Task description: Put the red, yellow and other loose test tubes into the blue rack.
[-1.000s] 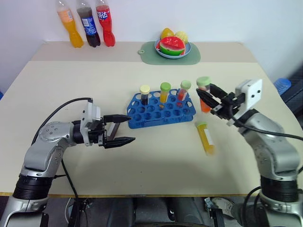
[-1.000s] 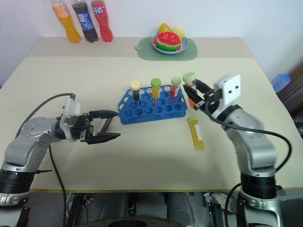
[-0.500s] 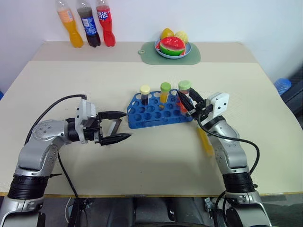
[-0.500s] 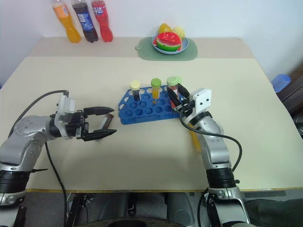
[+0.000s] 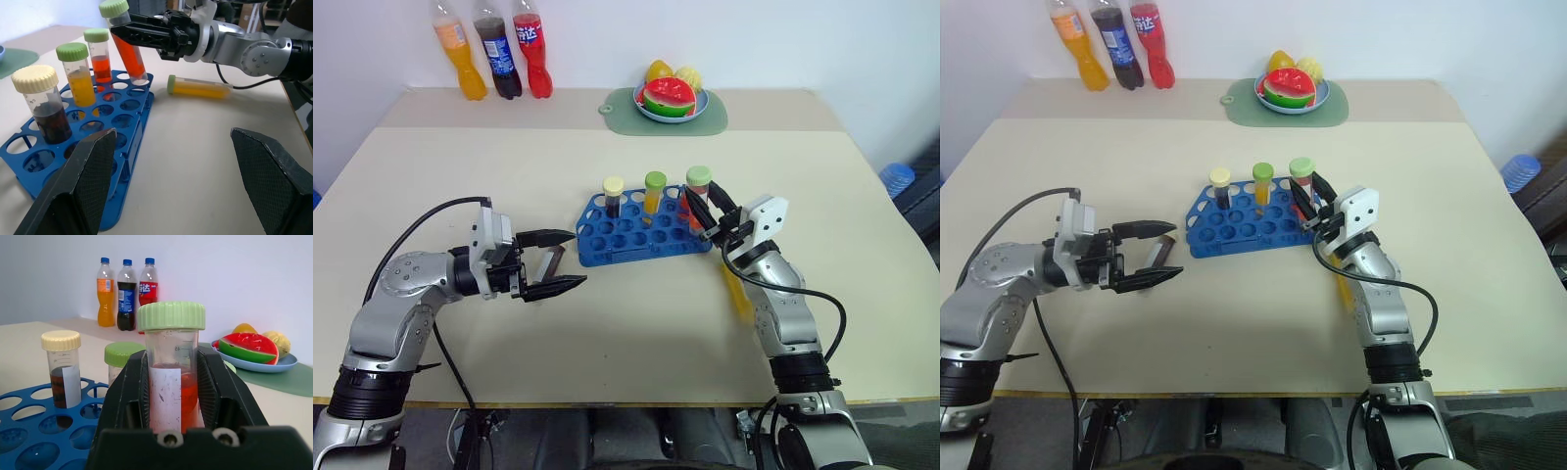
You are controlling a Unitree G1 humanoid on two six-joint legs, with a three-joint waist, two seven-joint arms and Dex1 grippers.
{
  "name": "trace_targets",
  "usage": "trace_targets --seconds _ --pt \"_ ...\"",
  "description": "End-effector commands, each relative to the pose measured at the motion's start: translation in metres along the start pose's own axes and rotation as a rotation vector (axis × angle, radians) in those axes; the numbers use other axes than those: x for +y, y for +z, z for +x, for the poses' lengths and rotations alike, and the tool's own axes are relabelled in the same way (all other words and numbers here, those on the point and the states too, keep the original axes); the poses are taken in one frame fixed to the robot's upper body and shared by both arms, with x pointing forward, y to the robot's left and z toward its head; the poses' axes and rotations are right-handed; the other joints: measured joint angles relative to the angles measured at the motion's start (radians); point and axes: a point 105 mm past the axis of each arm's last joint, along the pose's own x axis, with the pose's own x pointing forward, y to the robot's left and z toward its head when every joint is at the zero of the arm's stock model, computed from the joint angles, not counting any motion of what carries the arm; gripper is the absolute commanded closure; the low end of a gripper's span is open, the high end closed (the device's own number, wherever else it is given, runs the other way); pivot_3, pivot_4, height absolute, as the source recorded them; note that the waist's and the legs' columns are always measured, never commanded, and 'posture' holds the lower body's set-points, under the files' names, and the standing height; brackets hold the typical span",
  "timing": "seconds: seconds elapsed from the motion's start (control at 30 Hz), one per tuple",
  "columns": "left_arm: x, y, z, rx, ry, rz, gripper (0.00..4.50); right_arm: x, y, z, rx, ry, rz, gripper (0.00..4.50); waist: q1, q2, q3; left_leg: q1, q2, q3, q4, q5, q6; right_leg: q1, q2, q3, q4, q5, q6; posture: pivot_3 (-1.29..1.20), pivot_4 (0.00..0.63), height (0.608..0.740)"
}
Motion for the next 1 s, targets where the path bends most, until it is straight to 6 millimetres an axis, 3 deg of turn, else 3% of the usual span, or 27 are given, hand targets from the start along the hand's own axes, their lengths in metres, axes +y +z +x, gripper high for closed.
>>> trace_targets --seconds 0.03,0.53,0.77,1.0 --pt "-0.001 0.012 0.001 -0.021 -0.005 0.043 0.65 -0.003 -0.006 -0.005 0.021 -0.029 0.011 3.36 0.000 0.000 0.000 0.000 0.000 0.000 0.000 0.000 0.000 0.000 0.000 0.000 0.000 0.000 0.000 0.00 0.150 0.740" --pt "-0.001 0.013 0.005 -0.030 -0.009 0.044 0.65 0.007 -0.011 -0.004 0.023 -0.013 0.061 3.36 0.000 0.000 0.000 0.001 0.000 0.000 0.000 0.000 0.000 0.000 0.000 0.000 0.000 0.000 0.000 0.00 0.150 0.740" --pt "-0.001 0.014 0.006 -0.038 -0.008 0.042 0.65 0.001 -0.008 -0.006 -0.010 -0.039 0.001 0.18 -0.002 0.001 0.000 0.001 0.000 0.000 0.000 0.000 0.000 0.000 0.000 0.000 0.001 0.000 0.000 0.00 0.150 0.740" --pt "-0.002 0.012 0.011 -0.053 -0.013 0.032 0.65 -0.015 0.005 -0.021 -0.004 -0.061 -0.057 0.18 0.001 0.001 0.000 0.001 0.000 0.000 0.000 0.000 0.000 0.000 0.000 0.000 0.001 0.000 0.000 0.00 0.150 0.740"
